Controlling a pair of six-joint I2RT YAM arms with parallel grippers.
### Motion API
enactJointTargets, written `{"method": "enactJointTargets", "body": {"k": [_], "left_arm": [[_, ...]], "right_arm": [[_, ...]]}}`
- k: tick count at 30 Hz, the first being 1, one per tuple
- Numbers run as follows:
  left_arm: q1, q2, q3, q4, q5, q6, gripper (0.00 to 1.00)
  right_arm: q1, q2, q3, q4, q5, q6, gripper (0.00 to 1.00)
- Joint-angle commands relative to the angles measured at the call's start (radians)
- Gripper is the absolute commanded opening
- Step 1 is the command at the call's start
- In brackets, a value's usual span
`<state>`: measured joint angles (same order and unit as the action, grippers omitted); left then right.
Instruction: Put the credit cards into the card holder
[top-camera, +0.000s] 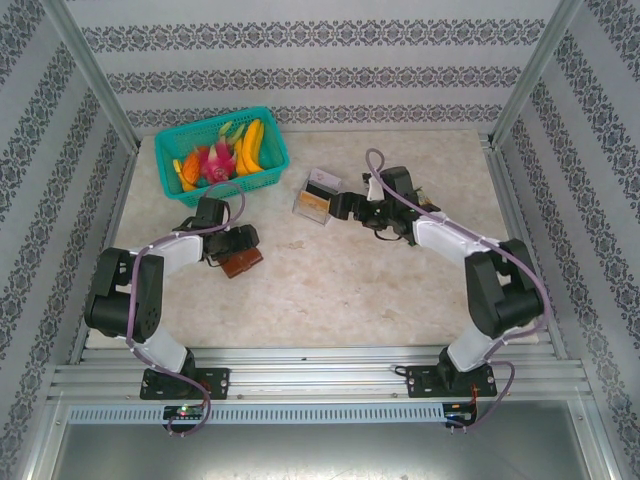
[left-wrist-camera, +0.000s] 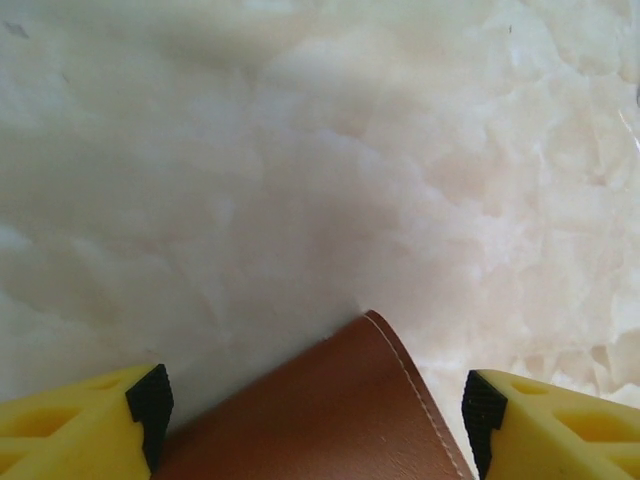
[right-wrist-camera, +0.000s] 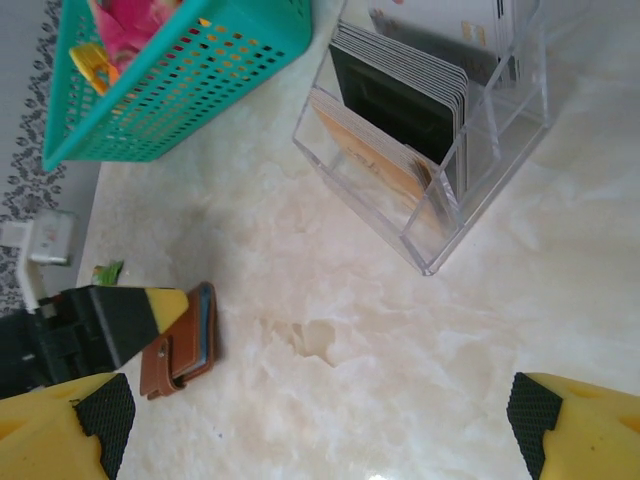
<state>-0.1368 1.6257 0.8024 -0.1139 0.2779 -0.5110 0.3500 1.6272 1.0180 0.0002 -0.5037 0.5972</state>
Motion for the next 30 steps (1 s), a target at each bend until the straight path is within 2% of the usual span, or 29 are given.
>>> {"method": "enactJointTargets", "body": {"k": [1, 5, 8, 13, 18, 20, 23, 26, 28, 30], "left_arm": [[-0.064, -0.003, -0.062, -0.004, 0.1, -0.126, 0.75], [-0.136, -0.07, -0.108, 0.026, 0.045, -0.27, 0.72], [-0.193, -0.124, -0.128, 0.008, -0.007, -0.34, 0.69], [-0.258, -0.152, -0.178, -0.016, -0.034, -0.433, 0.61], [-0.291, -0.308, -0.23, -0.052, -0.084, -0.439, 0.66], [-0.29, -0.376, -0.238, -0.104, -0.145, -0.42, 0.67], [-0.284, -0.432, -0.251, -0.141, -0.228, -0.382, 0.75], [-0.261, -0.4, -0.235, -0.148, -0.171, -0.349, 0.72], [-0.261, -0.362, -0.222, -0.155, -0.123, -0.345, 0.62], [-0.261, -0.342, -0.238, -0.118, -0.084, -0.349, 0.56]], "right_arm": [[0.029, -0.066, -0.072, -0.032, 0.046, 0.022, 0.97], [0.121, -0.125, -0.135, -0.021, 0.074, 0.069, 0.93], [0.191, -0.153, -0.174, -0.022, 0.112, 0.1, 0.87], [0.293, -0.152, -0.213, 0.001, 0.134, 0.144, 0.83], [0.37, -0.15, -0.245, 0.023, 0.189, 0.191, 0.81], [0.385, -0.141, -0.253, 0.038, 0.192, 0.213, 0.79], [0.41, -0.107, -0.225, 0.041, 0.178, 0.219, 0.74], [0.43, -0.078, -0.201, 0.044, 0.189, 0.227, 0.62], [0.44, -0.045, -0.178, 0.06, 0.174, 0.232, 0.54], [0.449, -0.016, -0.145, 0.03, 0.178, 0.234, 0.47]]}}
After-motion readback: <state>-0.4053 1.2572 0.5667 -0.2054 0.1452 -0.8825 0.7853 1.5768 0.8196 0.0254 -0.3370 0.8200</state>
